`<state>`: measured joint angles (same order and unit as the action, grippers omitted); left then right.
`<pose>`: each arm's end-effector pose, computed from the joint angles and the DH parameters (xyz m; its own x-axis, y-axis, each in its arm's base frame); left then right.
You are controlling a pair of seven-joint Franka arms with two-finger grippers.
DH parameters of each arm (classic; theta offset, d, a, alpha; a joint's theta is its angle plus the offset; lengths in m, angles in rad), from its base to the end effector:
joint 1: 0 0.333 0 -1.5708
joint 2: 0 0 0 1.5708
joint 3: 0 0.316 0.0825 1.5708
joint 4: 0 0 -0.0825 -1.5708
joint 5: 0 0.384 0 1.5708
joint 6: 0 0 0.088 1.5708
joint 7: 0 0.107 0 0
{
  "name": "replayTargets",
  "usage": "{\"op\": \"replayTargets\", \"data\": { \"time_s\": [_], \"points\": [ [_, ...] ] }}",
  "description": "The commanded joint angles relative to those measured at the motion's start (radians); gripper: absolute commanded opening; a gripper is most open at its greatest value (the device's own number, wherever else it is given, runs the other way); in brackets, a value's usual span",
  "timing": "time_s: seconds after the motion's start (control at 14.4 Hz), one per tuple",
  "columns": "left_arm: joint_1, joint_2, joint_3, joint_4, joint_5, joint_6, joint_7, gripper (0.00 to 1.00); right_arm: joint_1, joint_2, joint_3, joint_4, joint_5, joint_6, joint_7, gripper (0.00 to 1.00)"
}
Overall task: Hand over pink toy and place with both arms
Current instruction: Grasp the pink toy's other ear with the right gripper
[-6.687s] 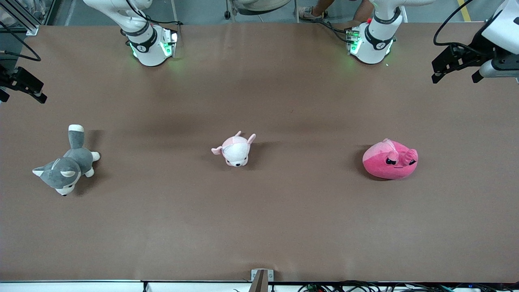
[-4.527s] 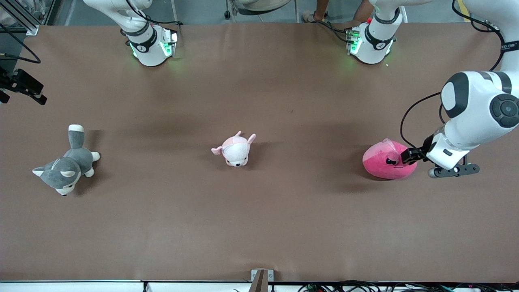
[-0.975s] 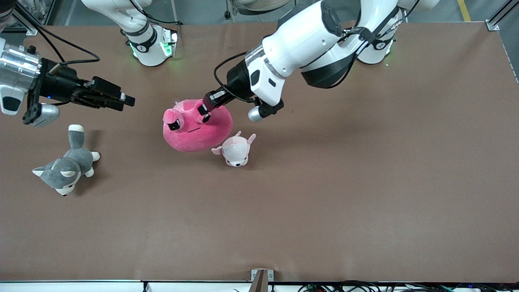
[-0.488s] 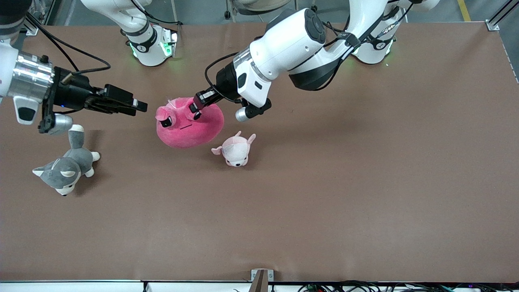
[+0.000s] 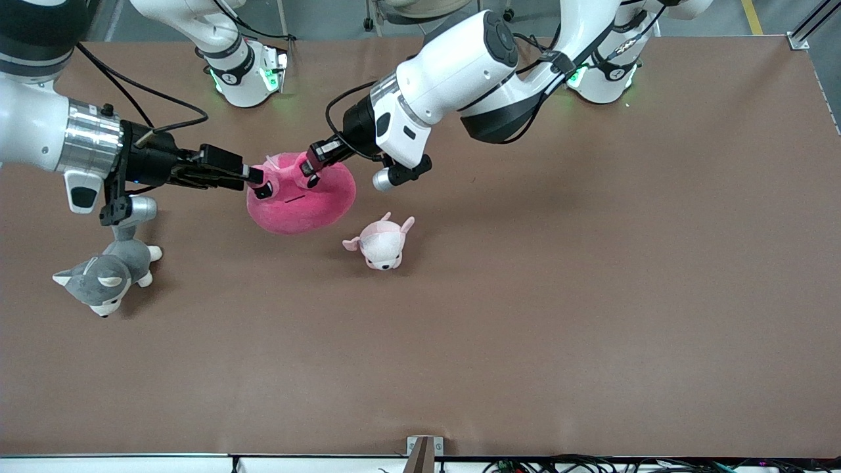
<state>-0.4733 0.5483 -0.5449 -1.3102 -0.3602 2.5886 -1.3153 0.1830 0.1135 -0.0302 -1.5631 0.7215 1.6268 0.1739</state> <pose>0.4905 -0.5712 0.5482 0.7900 0.4426 -0.4244 0.5995 -0.4124 0.6859 0.5762 0.1579 0.5929 0.9843 -0.0171 -0.1757 -0.1264 -0.7634 -0.6334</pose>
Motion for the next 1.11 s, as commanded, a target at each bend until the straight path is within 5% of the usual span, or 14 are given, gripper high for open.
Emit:
{"op": "replayTargets", "data": {
  "time_s": [0.0,0.56,0.77,0.91,1.04],
  "points": [
    [-0.013,0.016,0.002,0.032,-0.011,0.012,-0.012,0.0,0.023,0.005,-0.01,0.012,0.003,0.004,0.015,0.64],
    [-0.011,0.016,0.002,0.032,-0.011,0.012,-0.012,0.0,0.033,0.012,-0.01,0.006,-0.05,0.005,0.004,0.53],
    [-0.011,0.015,0.002,0.032,-0.011,0.012,-0.012,0.0,0.033,0.012,-0.008,0.003,-0.05,0.001,0.003,0.35],
    [-0.011,0.015,0.002,0.032,-0.011,0.012,-0.012,0.0,0.033,0.011,-0.008,0.001,-0.075,-0.002,0.003,0.08],
    [-0.011,0.015,0.0,0.032,-0.011,0.012,-0.013,0.01,0.038,0.011,-0.008,0.003,-0.093,-0.004,0.004,0.02]
  ]
}}
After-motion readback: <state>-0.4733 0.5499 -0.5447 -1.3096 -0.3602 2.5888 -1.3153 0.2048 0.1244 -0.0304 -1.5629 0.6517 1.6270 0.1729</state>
